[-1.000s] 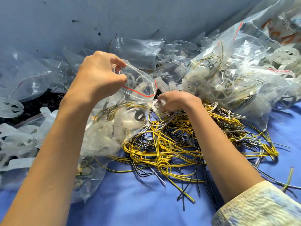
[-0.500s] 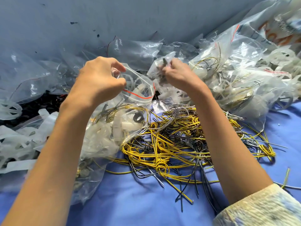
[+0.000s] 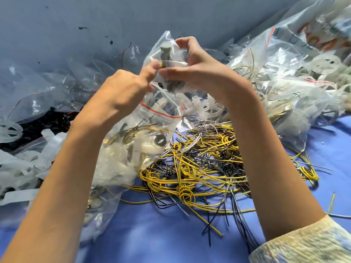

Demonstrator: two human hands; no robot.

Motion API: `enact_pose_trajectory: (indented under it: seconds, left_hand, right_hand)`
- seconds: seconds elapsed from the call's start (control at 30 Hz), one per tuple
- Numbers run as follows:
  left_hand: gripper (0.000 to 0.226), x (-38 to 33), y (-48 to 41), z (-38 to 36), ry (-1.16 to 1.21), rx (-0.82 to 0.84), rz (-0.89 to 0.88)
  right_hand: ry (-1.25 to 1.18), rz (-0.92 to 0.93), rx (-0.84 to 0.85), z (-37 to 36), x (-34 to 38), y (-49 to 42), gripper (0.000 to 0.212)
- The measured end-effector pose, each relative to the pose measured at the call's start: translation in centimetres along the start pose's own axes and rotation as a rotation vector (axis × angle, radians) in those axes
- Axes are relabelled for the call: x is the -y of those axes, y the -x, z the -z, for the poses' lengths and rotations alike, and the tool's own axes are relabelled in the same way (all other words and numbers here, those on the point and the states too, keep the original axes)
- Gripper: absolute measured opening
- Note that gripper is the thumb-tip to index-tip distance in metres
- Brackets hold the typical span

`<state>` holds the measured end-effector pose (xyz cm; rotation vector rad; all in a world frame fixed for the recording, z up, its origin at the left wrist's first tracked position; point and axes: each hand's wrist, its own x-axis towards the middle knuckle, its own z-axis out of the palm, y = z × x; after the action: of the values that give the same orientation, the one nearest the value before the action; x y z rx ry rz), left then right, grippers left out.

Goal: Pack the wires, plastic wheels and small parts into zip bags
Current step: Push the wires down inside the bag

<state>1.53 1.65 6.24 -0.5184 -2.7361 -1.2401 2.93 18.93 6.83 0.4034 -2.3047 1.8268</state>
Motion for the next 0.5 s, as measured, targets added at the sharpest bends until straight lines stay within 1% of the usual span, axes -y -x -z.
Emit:
enact_pose_trajectory:
  seconds: [0.07, 0.1, 0.17, 0.2, 0.23, 0.3, 0.4, 0.5]
  left_hand:
    - [0.060, 0.0, 0.0, -0.2, 0.012, -0.016, -0.032]
    - [0.065, 0.0, 0.1, -0.4, 0.017, -0.026, -0.042]
    - [0.073, -0.1, 0.2, -0.7, 0.042, -0.031, -0.056]
    - [0.072, -0.1, 0.2, -0.8, 0.069, -0.030, -0.067]
    - [0.068, -0.1, 0.2, -0.9, 0.098, -0.030, -0.080]
    - [0.052, 0.0, 0.2, -1.1, 0.136, -0.064, -0.102]
    - [0.028, 0.2, 0.5, -0.8, 0.121, -0.118, -0.126]
    - [0.025, 0.2, 0.7, -0.5, 0.129, -0.095, -0.138]
  right_hand:
    - [0.031, 0.022, 0.079, -0.1, 0.3, 0.4, 0.062]
    - [0.066, 0.029, 0.118, -0.2, 0.4, 0.5, 0.062]
    - [0.111, 0.035, 0.184, -0.3, 0.3, 0.8, 0.054]
    - [0.118, 0.034, 0.213, -0.5, 0.4, 0.9, 0.049]
    - [0.121, 0.027, 0.239, -0.7, 0.5, 0.9, 0.044]
    - [0.125, 0.016, 0.278, -0.9, 0.5, 1.1, 0.035]
    - [0.184, 0.013, 0.277, -0.6, 0.4, 1.5, 0.026]
    - [0.214, -0.008, 0.233, -0.4, 0.4, 1.8, 0.018]
